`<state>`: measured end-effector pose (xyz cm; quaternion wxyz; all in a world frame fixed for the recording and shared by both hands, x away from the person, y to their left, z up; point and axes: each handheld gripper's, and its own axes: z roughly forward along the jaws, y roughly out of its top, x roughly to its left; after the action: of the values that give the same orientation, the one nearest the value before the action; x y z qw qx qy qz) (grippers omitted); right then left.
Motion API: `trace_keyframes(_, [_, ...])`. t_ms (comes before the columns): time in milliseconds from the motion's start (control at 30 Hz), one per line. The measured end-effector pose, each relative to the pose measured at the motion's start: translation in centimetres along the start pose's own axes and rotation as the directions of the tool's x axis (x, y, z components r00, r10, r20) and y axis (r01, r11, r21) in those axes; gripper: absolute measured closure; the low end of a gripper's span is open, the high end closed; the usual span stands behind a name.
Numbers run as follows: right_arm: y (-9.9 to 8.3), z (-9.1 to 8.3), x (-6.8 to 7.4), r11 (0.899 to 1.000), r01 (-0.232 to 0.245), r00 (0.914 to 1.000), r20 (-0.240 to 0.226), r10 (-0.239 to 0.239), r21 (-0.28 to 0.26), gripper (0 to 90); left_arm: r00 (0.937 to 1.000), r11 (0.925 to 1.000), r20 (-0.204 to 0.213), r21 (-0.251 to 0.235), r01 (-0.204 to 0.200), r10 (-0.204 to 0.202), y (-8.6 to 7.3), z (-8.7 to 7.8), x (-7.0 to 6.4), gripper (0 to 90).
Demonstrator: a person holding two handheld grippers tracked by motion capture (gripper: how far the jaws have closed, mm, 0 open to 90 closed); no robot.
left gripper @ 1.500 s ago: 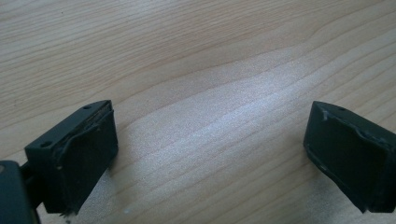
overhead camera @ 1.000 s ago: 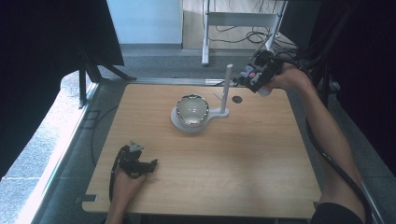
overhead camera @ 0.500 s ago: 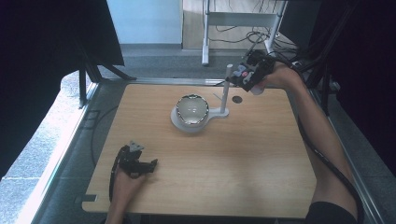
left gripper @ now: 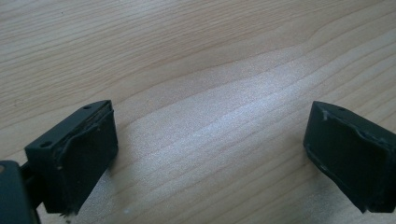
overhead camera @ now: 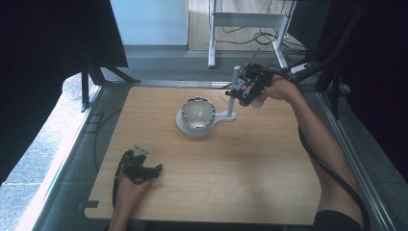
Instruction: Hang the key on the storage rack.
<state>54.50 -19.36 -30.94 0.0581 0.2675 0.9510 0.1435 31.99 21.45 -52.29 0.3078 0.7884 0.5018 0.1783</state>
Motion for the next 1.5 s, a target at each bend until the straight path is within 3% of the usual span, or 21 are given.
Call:
trace_keyframes(300, [-0.6,2.8,-0.1,1.000,-0.002,0.9997,-0.026,0.003,0.014,33.2,1.0000,1.0000,0.000,-0.004,0.001,-0.001,0.0,0.0,0.0,2.8])
trace_keyframes(700, [-1.6,5.0,-0.6,0.999,-0.039,0.9992,0.007,0.039,0.033,33.3,1.0000,1.0000,-0.002,-0.004,0.004,-0.004,0.0,0.0,0.0,2.8])
trace_keyframes(1033, [-1.5,7.1,-0.1,1.000,-0.006,0.9988,0.049,0.005,0.015,31.2,1.0000,1.0000,-0.001,-0.002,0.002,-0.002,0.0,0.0,0.0,2.8])
trace_keyframes(1133, [-1.6,7.8,0.2,1.000,0.014,0.9985,0.053,-0.015,0.020,24.8,1.0000,1.0000,-0.001,-0.002,0.002,-0.002,0.0,0.0,0.0,2.8])
trace_keyframes(1500, [-3.0,7.3,0.9,1.000,0.015,0.9964,0.084,-0.015,0.001,14.2,1.0000,1.0000,-0.001,-0.002,0.002,-0.002,0.0,0.0,0.0,2.8])
